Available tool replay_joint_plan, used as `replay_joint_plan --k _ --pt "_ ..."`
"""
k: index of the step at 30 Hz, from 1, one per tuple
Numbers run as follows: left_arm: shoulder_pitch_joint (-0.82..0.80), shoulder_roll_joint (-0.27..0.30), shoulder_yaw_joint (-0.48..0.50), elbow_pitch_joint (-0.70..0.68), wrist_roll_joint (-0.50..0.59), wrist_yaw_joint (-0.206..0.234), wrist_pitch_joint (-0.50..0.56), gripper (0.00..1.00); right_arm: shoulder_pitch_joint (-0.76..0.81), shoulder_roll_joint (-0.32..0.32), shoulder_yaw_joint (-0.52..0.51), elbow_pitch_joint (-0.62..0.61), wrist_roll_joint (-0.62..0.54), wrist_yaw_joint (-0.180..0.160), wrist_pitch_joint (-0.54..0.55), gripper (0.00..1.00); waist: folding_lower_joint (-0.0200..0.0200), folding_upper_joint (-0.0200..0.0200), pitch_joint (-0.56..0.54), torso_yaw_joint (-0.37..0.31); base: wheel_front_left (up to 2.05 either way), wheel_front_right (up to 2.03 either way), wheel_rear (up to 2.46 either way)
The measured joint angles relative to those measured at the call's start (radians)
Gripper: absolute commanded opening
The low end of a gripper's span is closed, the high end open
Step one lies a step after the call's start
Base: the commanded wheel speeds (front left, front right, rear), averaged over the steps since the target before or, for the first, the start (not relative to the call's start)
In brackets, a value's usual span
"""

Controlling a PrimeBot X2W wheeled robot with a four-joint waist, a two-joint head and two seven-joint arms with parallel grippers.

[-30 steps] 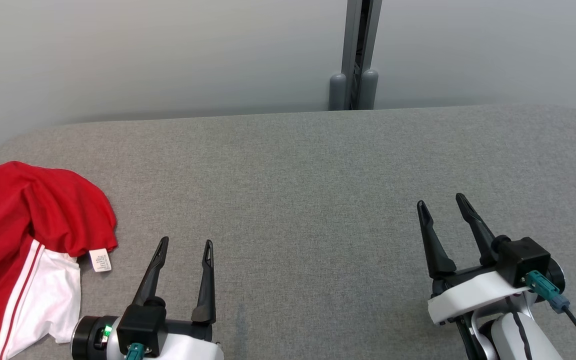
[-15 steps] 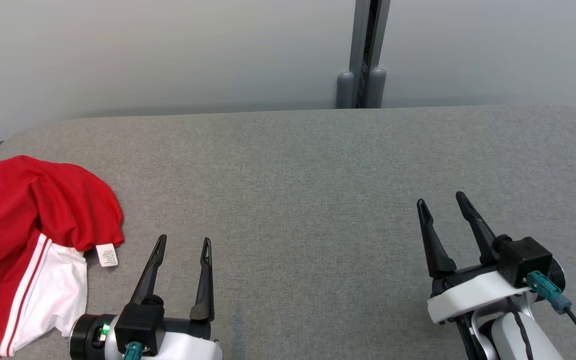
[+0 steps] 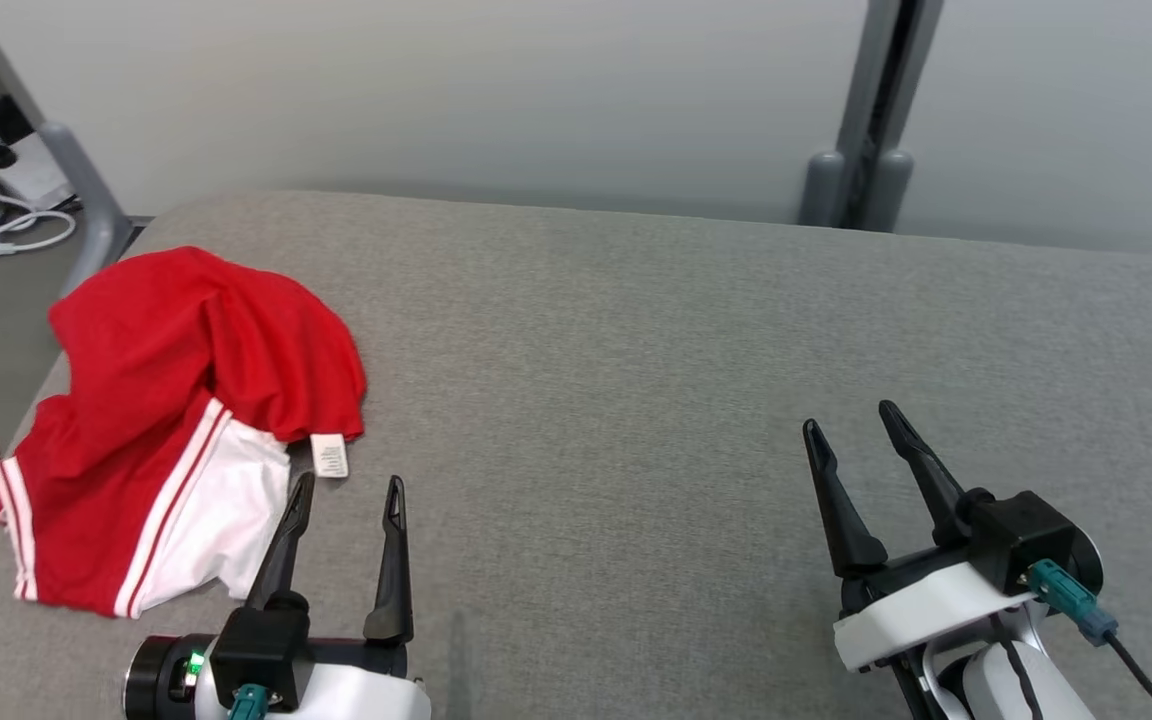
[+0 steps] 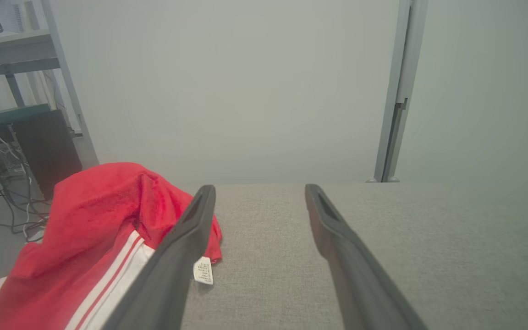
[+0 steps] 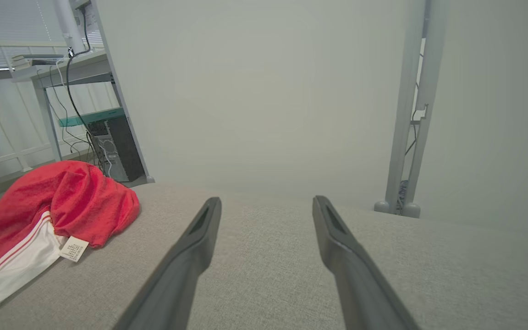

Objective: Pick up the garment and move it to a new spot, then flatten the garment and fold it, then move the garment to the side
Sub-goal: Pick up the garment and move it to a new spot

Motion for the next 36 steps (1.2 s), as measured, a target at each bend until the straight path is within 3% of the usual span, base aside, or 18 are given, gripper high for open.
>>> replay_joint_plan --k 17,36 --pt "0.072 0.0 0.052 -0.015 0.021 -0.005 -0.001 1.0 0.027 0.001 0.114 0.02 0.036 0.0 0.0 1.0 0.0 0.0 -0.05 0.29 0.0 0.0 0.0" --pt "0.102 0.0 0.08 -0.059 0.02 0.029 -0.001 1.0 -0.045 0.0 0.186 0.069 0.058 0.001 0.0 1.0 0.0 0.0 -0.035 0.326 0.0 0.0 0.0"
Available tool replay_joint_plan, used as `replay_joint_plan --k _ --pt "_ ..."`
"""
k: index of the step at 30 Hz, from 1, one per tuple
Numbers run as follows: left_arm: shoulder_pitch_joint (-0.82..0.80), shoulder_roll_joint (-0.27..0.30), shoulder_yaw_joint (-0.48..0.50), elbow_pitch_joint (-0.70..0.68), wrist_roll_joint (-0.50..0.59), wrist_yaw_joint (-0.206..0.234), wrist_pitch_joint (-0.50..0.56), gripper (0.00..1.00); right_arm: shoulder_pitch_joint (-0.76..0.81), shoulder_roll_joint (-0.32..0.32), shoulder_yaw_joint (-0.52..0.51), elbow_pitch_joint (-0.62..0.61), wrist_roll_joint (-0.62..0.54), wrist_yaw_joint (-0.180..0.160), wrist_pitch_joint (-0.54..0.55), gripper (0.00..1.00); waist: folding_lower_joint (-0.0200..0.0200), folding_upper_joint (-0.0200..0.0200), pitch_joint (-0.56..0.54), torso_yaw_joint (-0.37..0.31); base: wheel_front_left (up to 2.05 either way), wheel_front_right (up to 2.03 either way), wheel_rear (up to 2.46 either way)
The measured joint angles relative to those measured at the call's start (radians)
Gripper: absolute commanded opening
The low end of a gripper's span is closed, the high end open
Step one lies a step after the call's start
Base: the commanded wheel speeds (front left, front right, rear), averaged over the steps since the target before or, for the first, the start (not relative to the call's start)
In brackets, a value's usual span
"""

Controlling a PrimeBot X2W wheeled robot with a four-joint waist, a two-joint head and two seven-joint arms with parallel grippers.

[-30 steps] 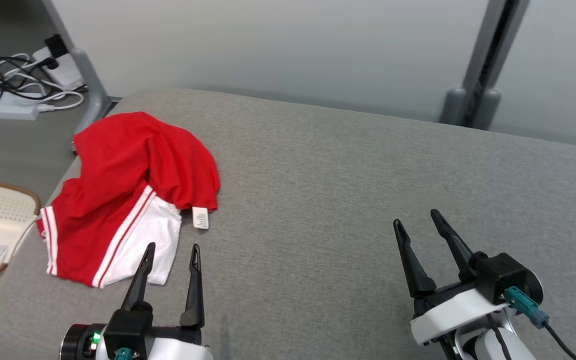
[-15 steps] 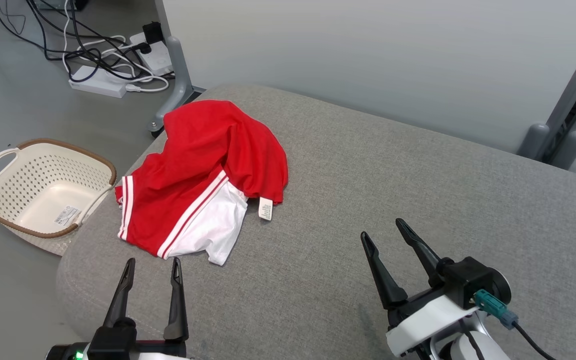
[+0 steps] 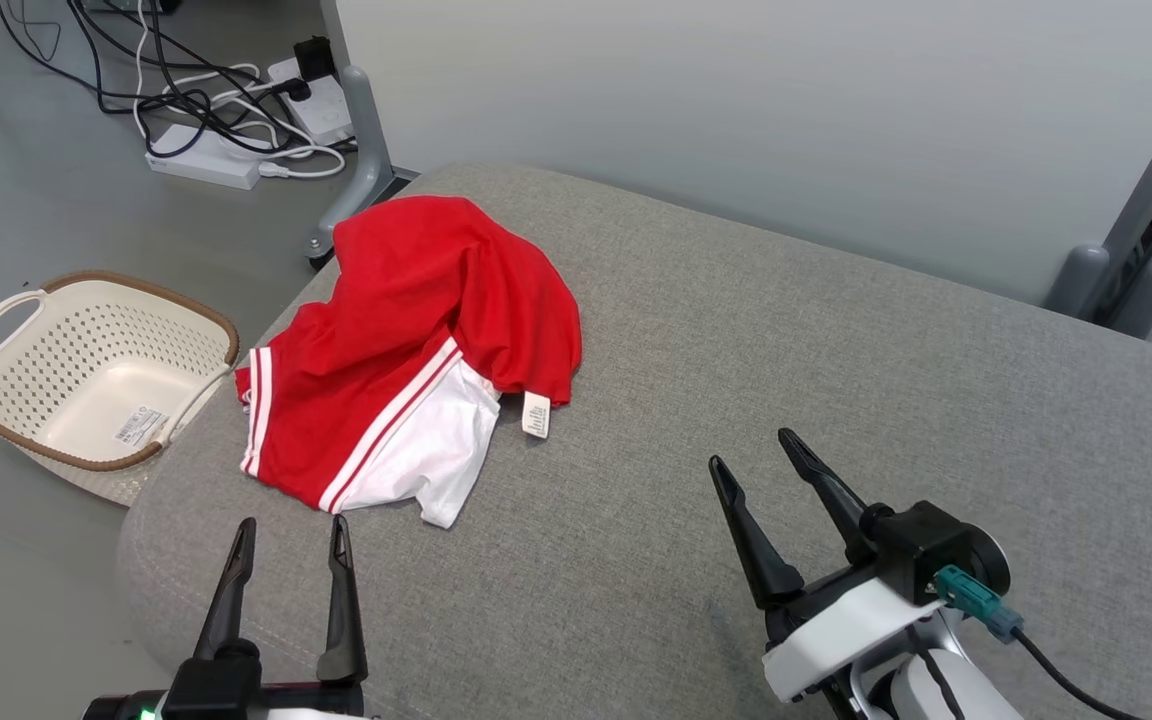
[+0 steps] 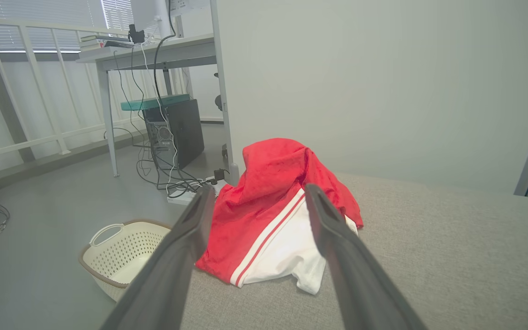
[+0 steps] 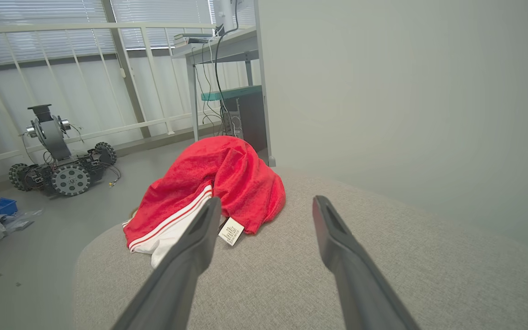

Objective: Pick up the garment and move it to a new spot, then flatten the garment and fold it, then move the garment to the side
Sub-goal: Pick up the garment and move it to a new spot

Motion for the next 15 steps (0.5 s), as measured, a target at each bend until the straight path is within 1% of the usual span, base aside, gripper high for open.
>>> replay_joint_plan --k 3,9,13,15 --pt "0.0 -0.001 0.009 0.003 -0.036 -0.005 0.0 1.0 0.001 0.0 -0.014 -0.004 -0.009 0.0 0.0 1.0 0.0 0.0 -0.004 -0.003 0.0 0.0 0.0" --pt "-0.001 0.0 0.032 0.009 -0.036 -0.018 0.0 1.0 0.021 0.0 -0.042 -0.017 -0.026 0.0 0.0 1.0 0.0 0.0 -0.007 -0.011 0.0 0.0 0.0" --pt "-0.02 0.0 0.052 0.024 -0.045 -0.067 0.0 1.0 0.021 0.0 -0.074 -0.024 -0.056 0.0 0.0 1.0 0.0 0.0 0.007 -0.014 0.0 0.0 0.0" --pt "-0.045 -0.001 0.071 0.025 -0.047 -0.09 0.0 1.0 0.021 -0.001 -0.09 -0.027 -0.095 0.0 0.0 1.0 0.0 0.0 0.022 -0.015 0.0 0.0 0.0"
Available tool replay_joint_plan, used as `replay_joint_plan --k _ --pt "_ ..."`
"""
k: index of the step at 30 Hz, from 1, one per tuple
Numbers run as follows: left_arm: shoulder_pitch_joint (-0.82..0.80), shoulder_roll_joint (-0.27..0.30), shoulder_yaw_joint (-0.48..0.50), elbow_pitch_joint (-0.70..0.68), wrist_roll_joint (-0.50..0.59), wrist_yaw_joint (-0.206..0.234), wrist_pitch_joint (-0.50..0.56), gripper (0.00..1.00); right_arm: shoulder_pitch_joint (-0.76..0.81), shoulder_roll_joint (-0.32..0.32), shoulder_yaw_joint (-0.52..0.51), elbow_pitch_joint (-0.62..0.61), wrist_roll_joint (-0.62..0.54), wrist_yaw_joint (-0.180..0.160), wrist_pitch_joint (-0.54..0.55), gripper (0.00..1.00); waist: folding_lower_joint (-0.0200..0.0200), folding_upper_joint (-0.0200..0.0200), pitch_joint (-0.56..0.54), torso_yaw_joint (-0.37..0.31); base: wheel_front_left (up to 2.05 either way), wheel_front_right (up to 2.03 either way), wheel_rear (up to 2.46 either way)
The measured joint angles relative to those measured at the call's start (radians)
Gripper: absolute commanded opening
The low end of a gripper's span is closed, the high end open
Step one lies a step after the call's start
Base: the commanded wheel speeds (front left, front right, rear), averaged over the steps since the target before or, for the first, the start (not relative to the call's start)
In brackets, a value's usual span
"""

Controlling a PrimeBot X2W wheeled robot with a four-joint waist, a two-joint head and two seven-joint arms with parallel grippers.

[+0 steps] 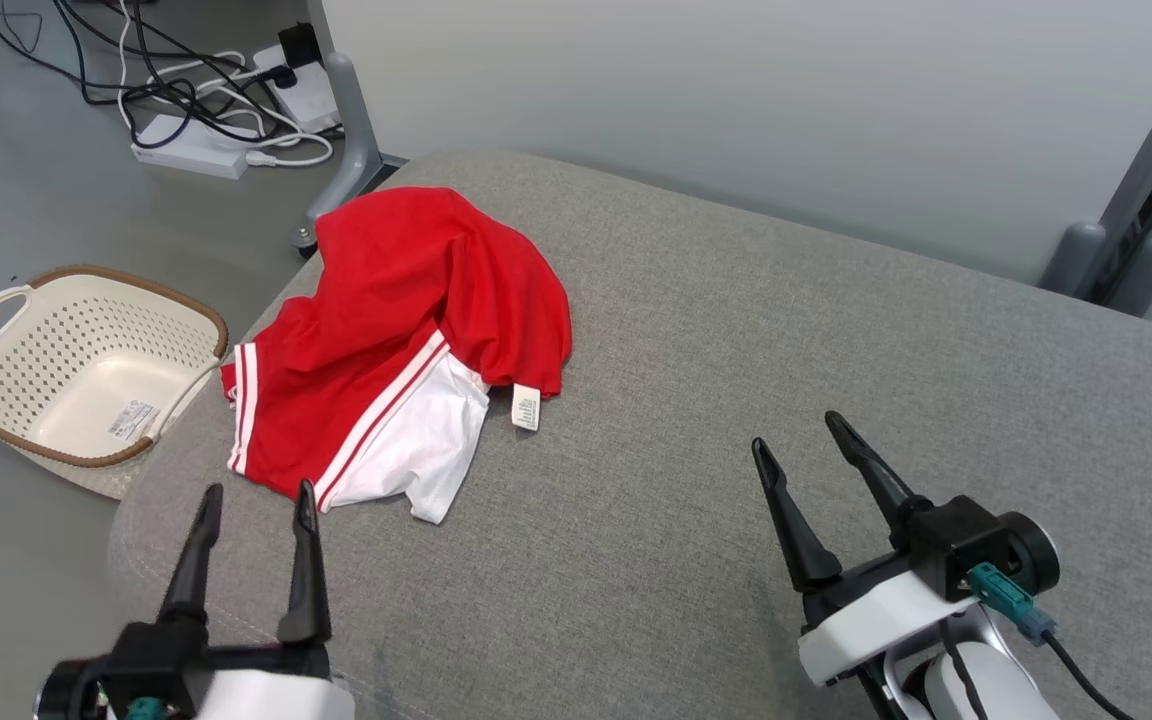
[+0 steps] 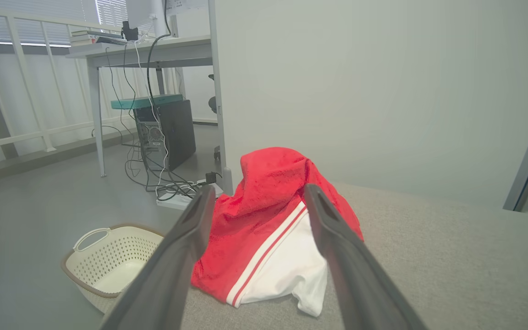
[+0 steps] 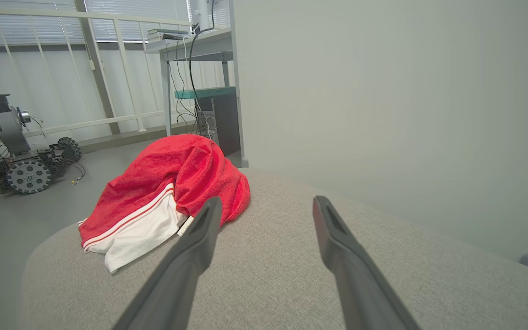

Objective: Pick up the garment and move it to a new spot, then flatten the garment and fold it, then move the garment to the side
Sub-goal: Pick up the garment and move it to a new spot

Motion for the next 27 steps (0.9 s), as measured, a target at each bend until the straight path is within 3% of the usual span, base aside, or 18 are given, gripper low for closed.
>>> replay_joint_plan --k 7,9,15,21,27 --pt "-0.154 0.018 0.052 0.037 -0.006 -0.111 0.0 1.0 -0.011 -0.022 -0.071 -0.067 -0.114 0.0 0.0 1.0 0.0 0.0 0.078 -0.001 0.0 0.0 0.0" --pt "-0.209 0.049 0.064 0.067 -0.004 -0.146 0.0 1.0 -0.027 -0.028 -0.093 -0.092 -0.126 0.0 0.0 1.0 0.0 0.0 0.106 -0.008 0.0 0.0 0.0" --pt "-0.421 0.127 0.067 0.281 -0.036 -0.206 0.028 1.0 -0.067 -0.071 -0.11 -0.153 -0.16 0.0 0.012 1.0 0.0 0.0 0.198 -0.04 0.0 0.0 0.0" --pt "-0.602 0.198 0.044 0.446 -0.112 -0.227 0.139 1.0 -0.086 -0.091 -0.092 -0.198 -0.176 0.0 0.036 1.0 0.0 0.0 0.27 -0.076 0.0 0.0 0.0" --pt "-0.747 0.269 -0.072 0.581 -0.195 -0.23 0.228 1.0 -0.09 -0.109 -0.091 -0.223 -0.184 0.0 0.053 1.0 0.0 0.0 0.345 -0.121 0.0 0.0 0.0"
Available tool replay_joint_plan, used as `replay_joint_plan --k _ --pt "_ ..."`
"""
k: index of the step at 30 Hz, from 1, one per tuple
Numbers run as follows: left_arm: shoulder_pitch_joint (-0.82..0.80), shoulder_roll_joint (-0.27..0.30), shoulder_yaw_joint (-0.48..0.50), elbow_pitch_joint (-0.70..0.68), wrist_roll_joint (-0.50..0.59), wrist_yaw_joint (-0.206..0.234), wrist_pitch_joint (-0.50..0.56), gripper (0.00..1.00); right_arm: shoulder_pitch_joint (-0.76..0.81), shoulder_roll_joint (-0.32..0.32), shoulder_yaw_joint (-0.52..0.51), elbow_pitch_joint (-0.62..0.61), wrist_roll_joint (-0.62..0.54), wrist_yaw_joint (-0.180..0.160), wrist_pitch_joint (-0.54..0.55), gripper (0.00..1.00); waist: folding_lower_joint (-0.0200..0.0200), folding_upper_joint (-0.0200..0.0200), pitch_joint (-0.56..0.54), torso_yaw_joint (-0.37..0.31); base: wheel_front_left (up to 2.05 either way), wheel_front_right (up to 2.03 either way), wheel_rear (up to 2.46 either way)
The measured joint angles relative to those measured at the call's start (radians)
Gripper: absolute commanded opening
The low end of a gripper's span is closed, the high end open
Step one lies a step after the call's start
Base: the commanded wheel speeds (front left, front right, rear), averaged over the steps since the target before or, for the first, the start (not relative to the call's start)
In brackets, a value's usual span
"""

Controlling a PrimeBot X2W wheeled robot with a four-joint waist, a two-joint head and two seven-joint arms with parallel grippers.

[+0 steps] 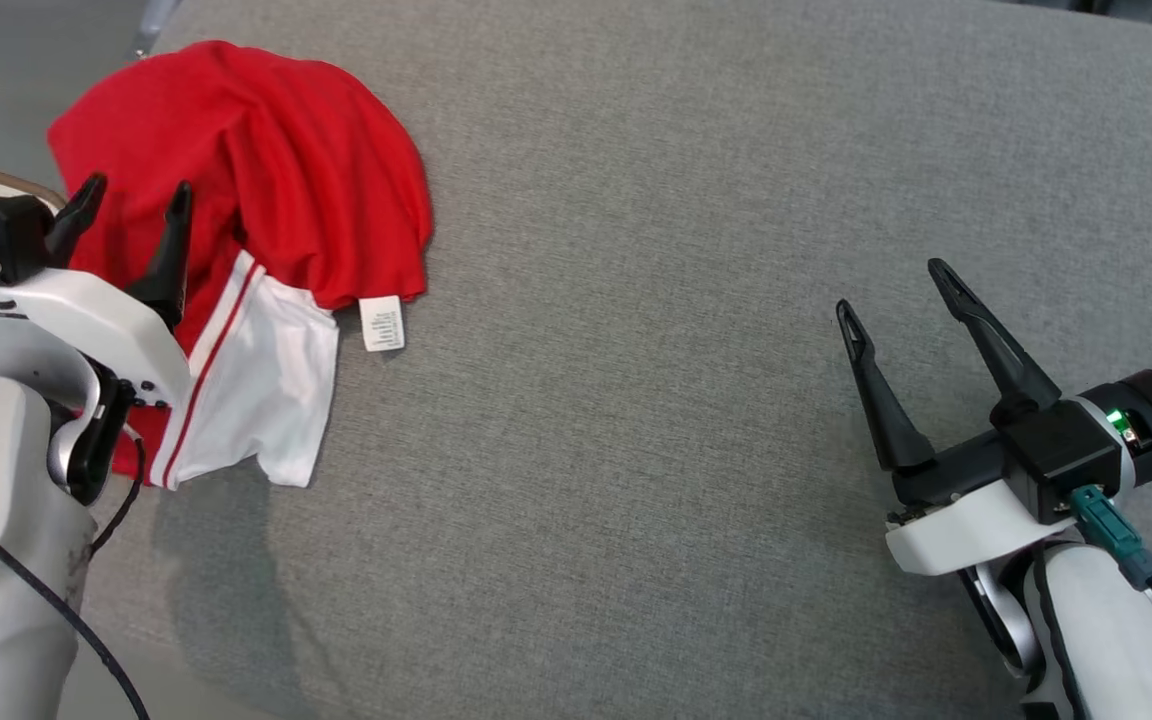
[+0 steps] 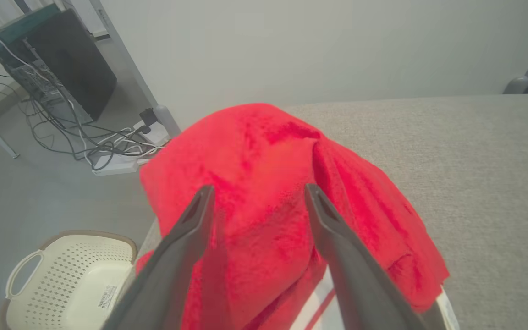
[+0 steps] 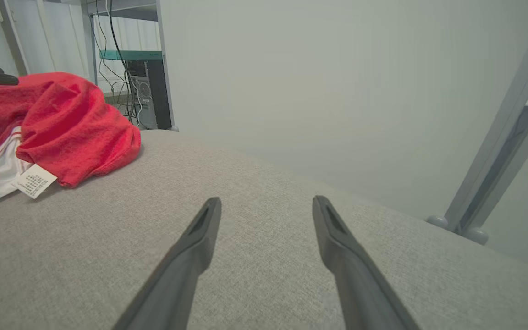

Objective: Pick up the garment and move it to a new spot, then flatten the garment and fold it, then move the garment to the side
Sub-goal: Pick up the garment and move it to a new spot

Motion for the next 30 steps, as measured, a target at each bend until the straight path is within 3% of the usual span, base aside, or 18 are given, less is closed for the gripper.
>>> replay_joint_plan --k 4,15,16,17,18,26,30 --pt "-0.065 0.033 -0.071 0.063 -0.097 -0.003 0.044 1.0 -0.002 -0.005 -0.003 -0.006 -0.001 0.0 0.0 1.0 0.0 0.0 0.036 -0.027 0.0 0.0 0.0" --pt "-0.2 0.086 -0.22 0.254 -0.164 -0.003 0.119 1.0 -0.015 -0.01 0.003 -0.022 -0.003 0.0 0.007 1.0 0.0 0.0 0.101 -0.067 0.0 0.0 0.0" --pt "-0.206 0.085 -0.226 0.266 -0.179 -0.003 0.124 0.73 -0.015 -0.011 0.003 -0.022 -0.003 0.0 0.007 1.0 0.0 0.0 0.104 -0.069 0.0 0.0 0.0" --pt "-0.212 0.084 -0.231 0.276 -0.193 -0.003 0.123 0.32 -0.015 -0.011 0.003 -0.021 -0.003 0.0 0.007 1.0 0.0 0.0 0.106 -0.071 0.0 0.0 0.0" --pt "-0.223 0.086 -0.244 0.289 -0.214 -0.003 0.114 0.0 -0.015 -0.011 0.003 -0.018 -0.003 0.0 0.006 1.0 -0.0001 0.0 0.107 -0.074 0.0 0.0 0.0" --pt "-0.248 0.101 -0.283 0.344 -0.279 -0.003 0.091 0.0 -0.015 -0.001 0.0 0.011 -0.003 0.0 -0.006 1.0 -0.0001 0.0 0.08 -0.077 0.0 0.0 0.0" --pt "-0.251 0.114 -0.309 0.353 -0.263 -0.003 0.03 0.0 -0.017 0.011 0.003 0.036 -0.001 0.0 -0.017 1.0 0.0 0.0 0.053 -0.073 0.0 0.0 0.0"
